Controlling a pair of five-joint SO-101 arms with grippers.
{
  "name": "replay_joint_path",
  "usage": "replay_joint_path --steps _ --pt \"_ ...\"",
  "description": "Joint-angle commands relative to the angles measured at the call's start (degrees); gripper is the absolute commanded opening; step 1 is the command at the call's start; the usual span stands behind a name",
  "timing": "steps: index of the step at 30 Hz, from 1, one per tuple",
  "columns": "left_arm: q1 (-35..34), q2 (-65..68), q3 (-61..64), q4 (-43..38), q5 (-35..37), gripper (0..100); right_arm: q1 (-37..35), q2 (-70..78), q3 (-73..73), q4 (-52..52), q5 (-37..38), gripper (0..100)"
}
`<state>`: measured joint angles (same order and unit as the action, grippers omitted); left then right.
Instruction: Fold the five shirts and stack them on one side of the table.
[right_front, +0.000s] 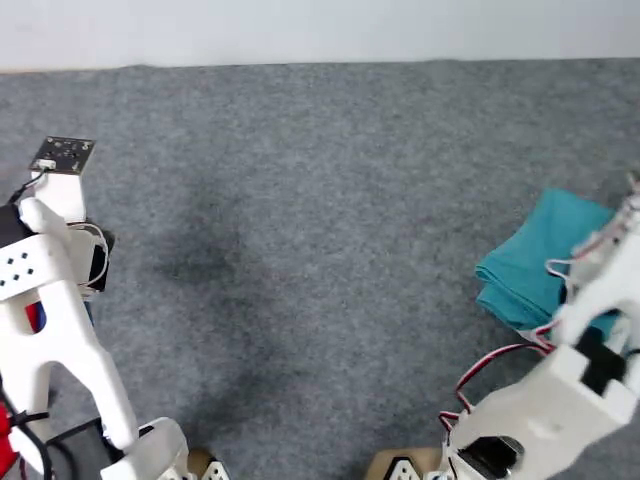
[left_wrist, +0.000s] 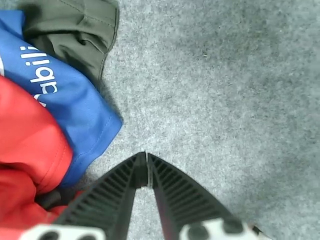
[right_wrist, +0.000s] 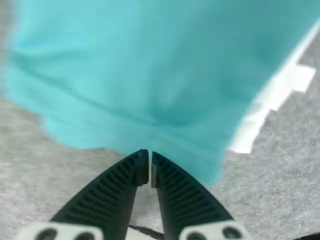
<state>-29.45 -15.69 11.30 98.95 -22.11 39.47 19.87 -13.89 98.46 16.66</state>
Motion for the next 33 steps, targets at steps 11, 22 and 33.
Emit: replay_joint_path --steps 11,22,33 --pt "0.35 -1.76 -0.22 1.23 -0.62 1 3.91 -0.22 -3.43 2.15 3.6 0.9" --pt "0.35 -1.93 -0.22 1.32 -0.62 1 1.1 -7.25 -4.4 -18.86 3.6 0.9" --pt "0.35 -2.29 -0.4 1.41 -0.26 1 4.35 11.56 -4.57 -49.89 9.76 0.9"
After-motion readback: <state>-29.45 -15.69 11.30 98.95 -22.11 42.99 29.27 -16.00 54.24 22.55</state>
